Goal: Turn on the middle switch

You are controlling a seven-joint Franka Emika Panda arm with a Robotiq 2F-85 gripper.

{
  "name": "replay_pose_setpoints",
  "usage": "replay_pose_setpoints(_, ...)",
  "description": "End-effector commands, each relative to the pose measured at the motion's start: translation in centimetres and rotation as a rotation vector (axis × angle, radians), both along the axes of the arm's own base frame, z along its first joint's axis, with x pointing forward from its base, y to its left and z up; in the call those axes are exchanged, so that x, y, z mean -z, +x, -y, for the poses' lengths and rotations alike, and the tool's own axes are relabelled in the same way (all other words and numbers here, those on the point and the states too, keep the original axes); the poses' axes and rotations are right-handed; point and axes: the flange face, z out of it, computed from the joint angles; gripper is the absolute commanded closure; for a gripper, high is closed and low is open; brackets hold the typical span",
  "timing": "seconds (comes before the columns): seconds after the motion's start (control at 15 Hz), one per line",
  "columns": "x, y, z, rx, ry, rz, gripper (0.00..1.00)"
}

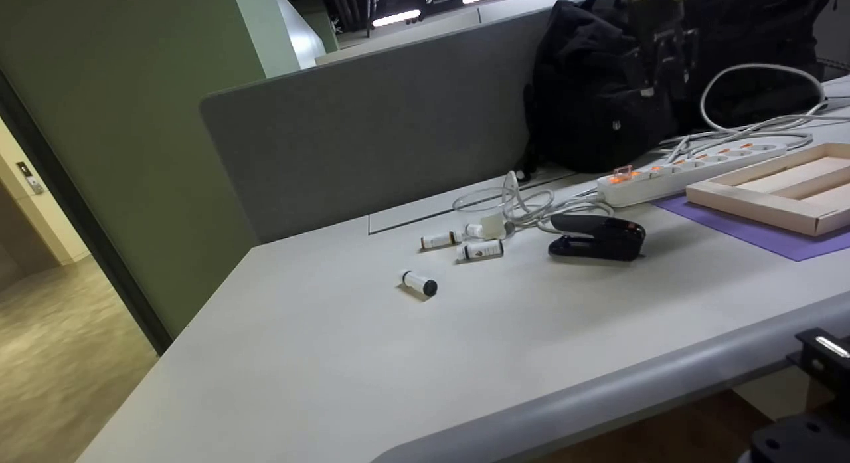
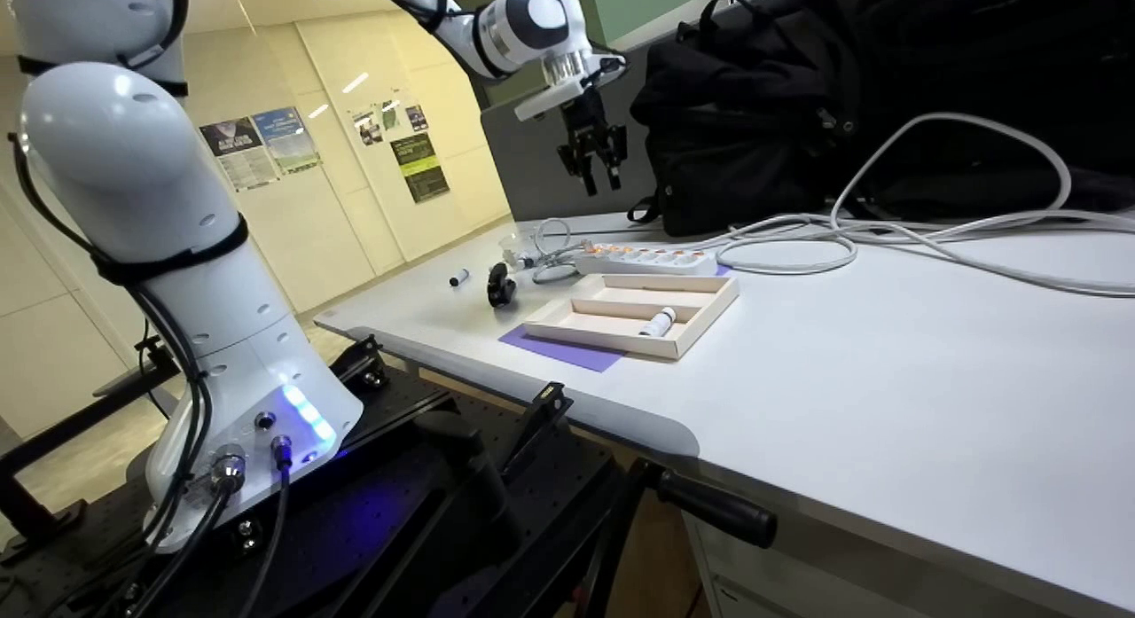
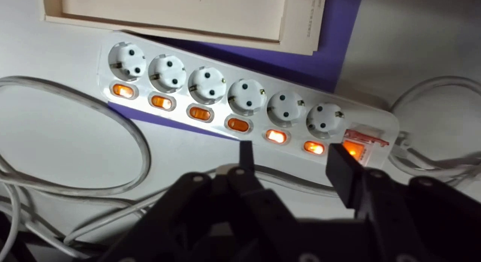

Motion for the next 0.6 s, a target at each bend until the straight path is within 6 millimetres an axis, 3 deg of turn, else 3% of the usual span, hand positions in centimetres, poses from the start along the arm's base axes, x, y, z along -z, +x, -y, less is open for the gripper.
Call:
replay_pose_setpoints(0.0, 3.5, 3.8, 0.8, 0.099, -0.023, 0.016, 0.75)
replay_pose_setpoints(0.2, 5.4, 5.5, 0.9, 0.136, -0.023, -0.004, 0.96)
replay_pose_setpoints(0.53, 6.4, 5.5, 1.3, 0.206, -0.076, -0.049, 1.0)
